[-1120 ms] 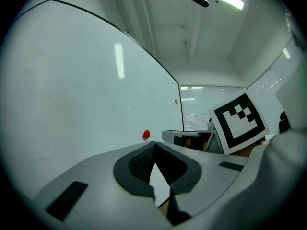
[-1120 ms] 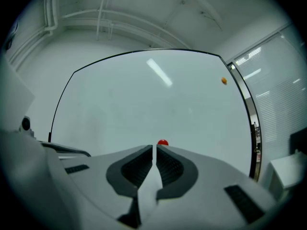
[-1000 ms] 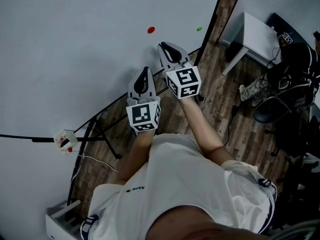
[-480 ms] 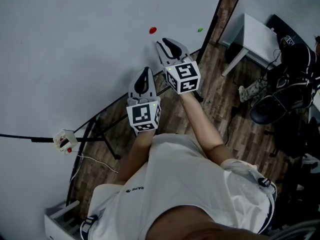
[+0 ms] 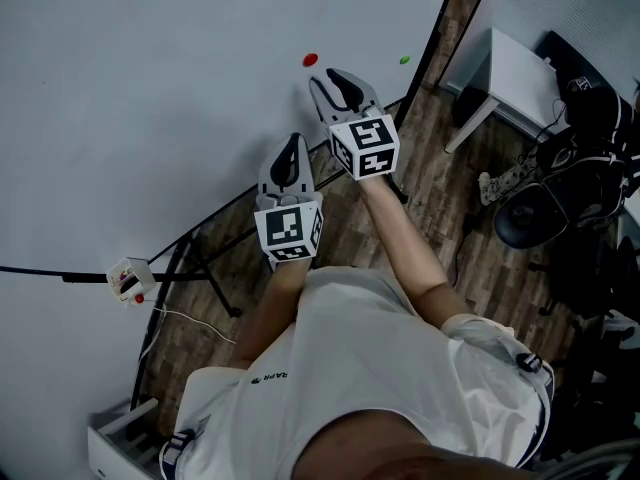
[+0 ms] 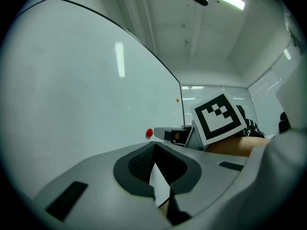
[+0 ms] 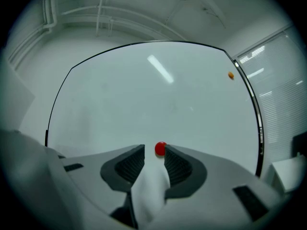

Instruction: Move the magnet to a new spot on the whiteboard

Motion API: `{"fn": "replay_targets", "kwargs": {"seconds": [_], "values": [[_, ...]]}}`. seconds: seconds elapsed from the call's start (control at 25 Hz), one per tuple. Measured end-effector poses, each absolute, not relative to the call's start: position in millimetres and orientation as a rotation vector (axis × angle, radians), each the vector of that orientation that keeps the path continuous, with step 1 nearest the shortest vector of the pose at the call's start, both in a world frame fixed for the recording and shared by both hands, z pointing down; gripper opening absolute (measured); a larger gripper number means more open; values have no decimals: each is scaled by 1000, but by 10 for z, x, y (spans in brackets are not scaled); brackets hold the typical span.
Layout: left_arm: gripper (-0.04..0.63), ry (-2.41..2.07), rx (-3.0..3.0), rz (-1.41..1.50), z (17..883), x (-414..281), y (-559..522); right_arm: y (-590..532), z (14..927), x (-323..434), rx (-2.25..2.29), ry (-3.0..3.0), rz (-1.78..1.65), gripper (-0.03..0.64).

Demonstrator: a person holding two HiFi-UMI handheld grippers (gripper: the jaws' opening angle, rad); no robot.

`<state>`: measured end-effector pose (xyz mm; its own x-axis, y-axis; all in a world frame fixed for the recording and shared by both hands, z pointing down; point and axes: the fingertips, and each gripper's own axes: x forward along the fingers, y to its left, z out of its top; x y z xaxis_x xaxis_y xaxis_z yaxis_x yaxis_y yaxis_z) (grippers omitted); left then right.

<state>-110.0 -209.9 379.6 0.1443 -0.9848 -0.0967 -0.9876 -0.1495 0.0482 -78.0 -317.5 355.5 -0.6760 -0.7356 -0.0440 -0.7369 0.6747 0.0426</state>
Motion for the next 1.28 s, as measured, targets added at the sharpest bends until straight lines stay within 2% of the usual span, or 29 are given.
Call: {"fn": "replay_targets", "kwargs": {"seconds": [1.28], "values": [[2,2035,-2358,137,3865,-1103,-2191,-3492,3612,-868,-1280,2866,56,153]]}}
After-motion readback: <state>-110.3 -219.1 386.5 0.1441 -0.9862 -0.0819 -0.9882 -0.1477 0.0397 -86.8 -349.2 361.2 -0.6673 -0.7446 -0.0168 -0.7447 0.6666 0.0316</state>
